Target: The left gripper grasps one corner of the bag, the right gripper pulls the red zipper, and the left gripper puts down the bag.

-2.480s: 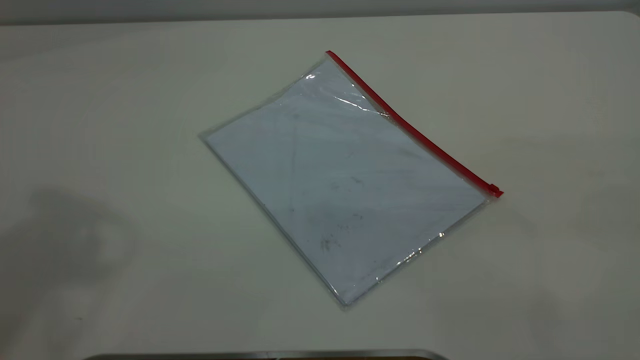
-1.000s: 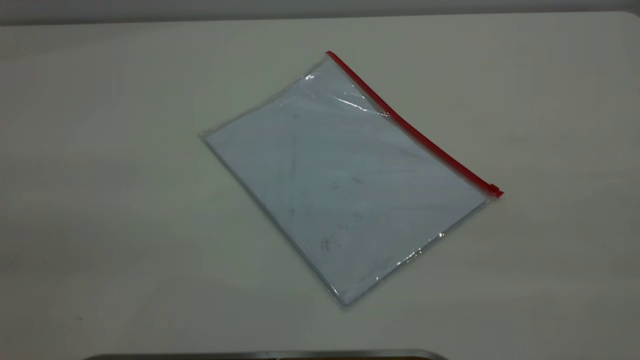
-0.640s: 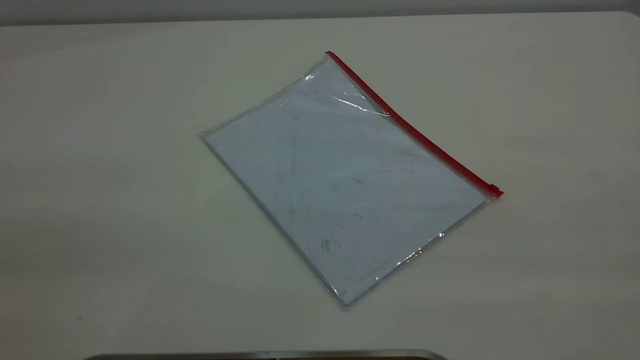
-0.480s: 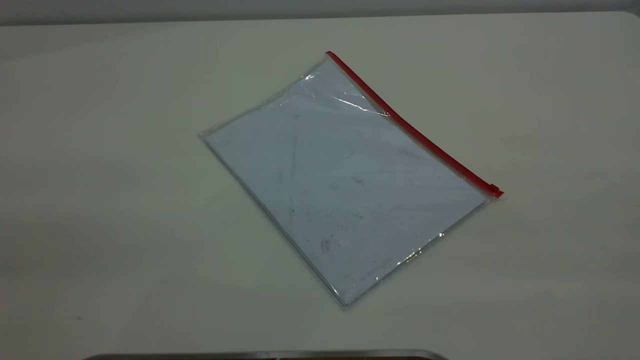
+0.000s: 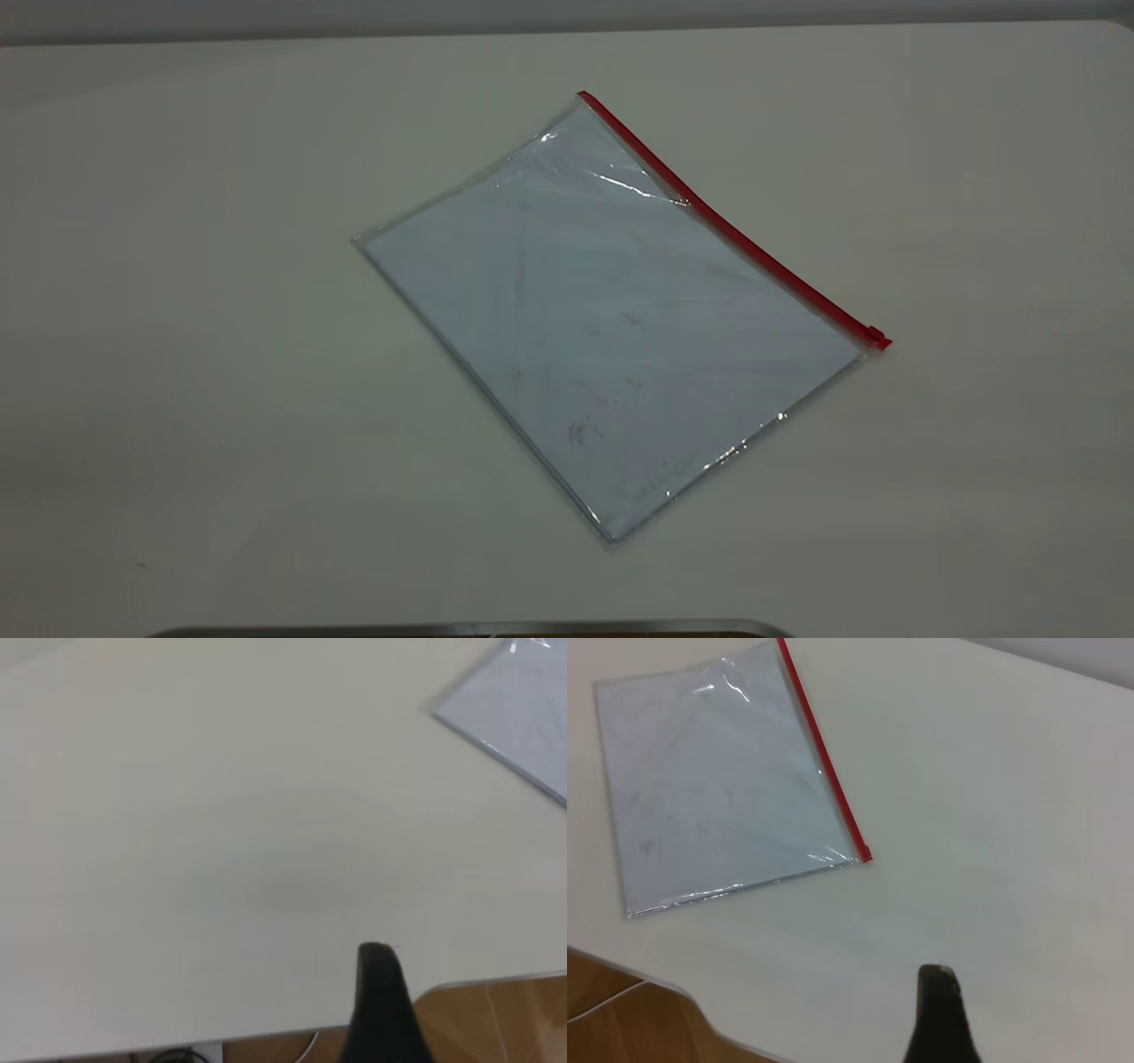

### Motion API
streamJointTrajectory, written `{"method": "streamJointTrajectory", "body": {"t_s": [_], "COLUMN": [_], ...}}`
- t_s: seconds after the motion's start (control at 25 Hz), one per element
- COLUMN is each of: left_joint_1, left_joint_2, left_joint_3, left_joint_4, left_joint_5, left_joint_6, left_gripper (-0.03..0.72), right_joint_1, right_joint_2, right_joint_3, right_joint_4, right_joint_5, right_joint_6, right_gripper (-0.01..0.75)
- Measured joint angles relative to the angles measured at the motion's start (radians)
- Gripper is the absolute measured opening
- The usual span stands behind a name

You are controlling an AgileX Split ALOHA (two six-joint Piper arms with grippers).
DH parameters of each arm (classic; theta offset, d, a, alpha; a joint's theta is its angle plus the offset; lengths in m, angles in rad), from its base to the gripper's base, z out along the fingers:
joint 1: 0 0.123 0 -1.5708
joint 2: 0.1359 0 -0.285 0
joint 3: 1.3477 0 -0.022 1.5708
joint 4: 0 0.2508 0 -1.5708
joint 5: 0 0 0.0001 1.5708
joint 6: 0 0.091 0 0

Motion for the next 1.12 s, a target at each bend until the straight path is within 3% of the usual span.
{"method": "streamJointTrajectory", "body": {"t_s": [0.84,0.96,1.12], "left_joint_1": [0.011,0.012,0.012], "left_joint_2": [0.0,0.0,0.0], "left_joint_3": [0.0,0.0,0.0], "left_joint_4": [0.011,0.011,0.011], "left_joint_5": [0.003,0.003,0.003], "left_joint_6": [-0.031,-0.031,-0.032], "left_gripper": [0.587,0.587,0.587], "right_joint_1": [-0.002,-0.052,-0.178], "right_joint_2": [0.0,0.0,0.0], "right_joint_3": [0.0,0.0,0.0], "right_joint_4": [0.0,0.001,0.001], "right_joint_5": [0.0,0.0,0.0], "right_joint_6": [0.0,0.0,0.0], "right_gripper": [0.576,0.576,0.576]}}
